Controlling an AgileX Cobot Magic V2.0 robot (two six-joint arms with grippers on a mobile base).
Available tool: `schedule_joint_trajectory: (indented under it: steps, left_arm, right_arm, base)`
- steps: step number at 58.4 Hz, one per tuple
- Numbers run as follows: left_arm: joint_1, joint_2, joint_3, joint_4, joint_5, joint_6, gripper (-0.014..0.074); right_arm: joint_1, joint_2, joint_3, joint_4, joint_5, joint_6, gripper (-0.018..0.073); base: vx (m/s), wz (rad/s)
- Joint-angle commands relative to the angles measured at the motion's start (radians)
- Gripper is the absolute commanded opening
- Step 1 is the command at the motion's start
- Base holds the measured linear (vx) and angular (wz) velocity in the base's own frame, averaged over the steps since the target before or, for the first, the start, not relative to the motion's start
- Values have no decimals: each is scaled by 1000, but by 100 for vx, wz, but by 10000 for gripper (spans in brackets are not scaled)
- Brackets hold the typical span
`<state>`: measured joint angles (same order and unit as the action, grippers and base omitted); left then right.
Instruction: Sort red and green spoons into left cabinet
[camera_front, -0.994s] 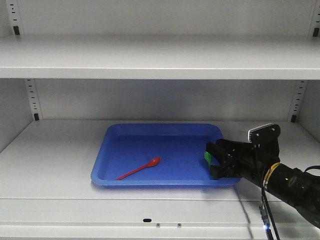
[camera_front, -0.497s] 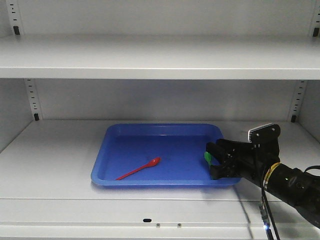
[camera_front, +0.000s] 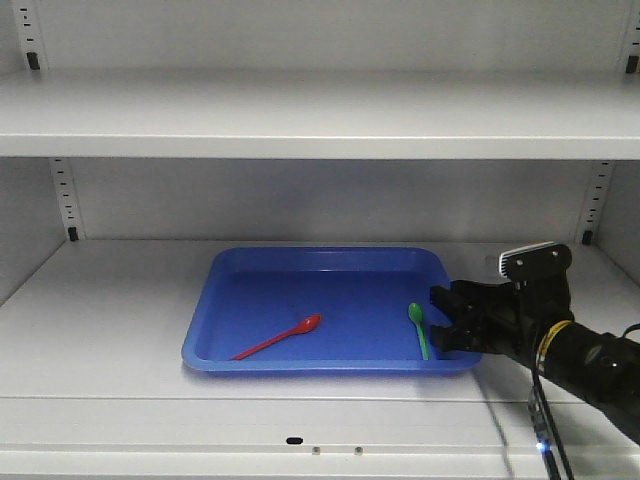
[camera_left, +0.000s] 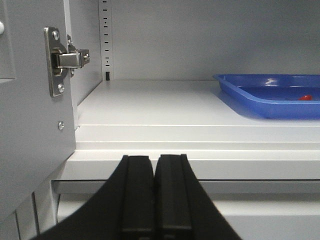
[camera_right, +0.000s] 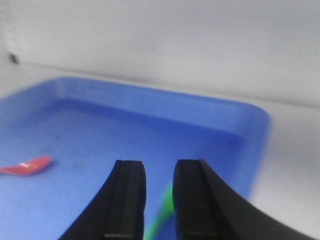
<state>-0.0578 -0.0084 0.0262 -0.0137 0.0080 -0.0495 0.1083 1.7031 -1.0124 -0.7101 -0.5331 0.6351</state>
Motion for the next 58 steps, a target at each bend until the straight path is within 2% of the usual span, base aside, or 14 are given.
schedule_joint_trajectory:
  steps: [1,8,15,30,40,45,58]
  left_arm:
    - [3,-11,-1,-6,-75,-9,-6]
    - [3,-11,-1,-6,-75,-9,-6]
    - [3,-11,-1,-6,-75,-9,-6]
    - [3,-11,-1,-6,-75,-9,-6]
    - [3,-11,-1,-6,-75,-9,-6]
    - [3,-11,-1,-6,-75,-9,-6]
    - [3,-11,-1,-6,-75,-8,-6]
  right_arm:
    - [3,-129,-28,51,114,-11,242]
    - [2,-221,-12,166,326,-24,239]
    - [-10,-350,70,280,433,-158,197]
    - [-18,-614,360,483,394,-521,-15]
    - [-18,-841,527,580,398,-679,-12]
    - [-18,-950,599,619,398,-719,-12]
    - [-18,-1245,811,668,406,-713,-9]
  base:
    - [0,0]
    - [0,0]
    - [0,0]
    - [0,0]
    - [0,0]
    - [0,0]
    - [0,0]
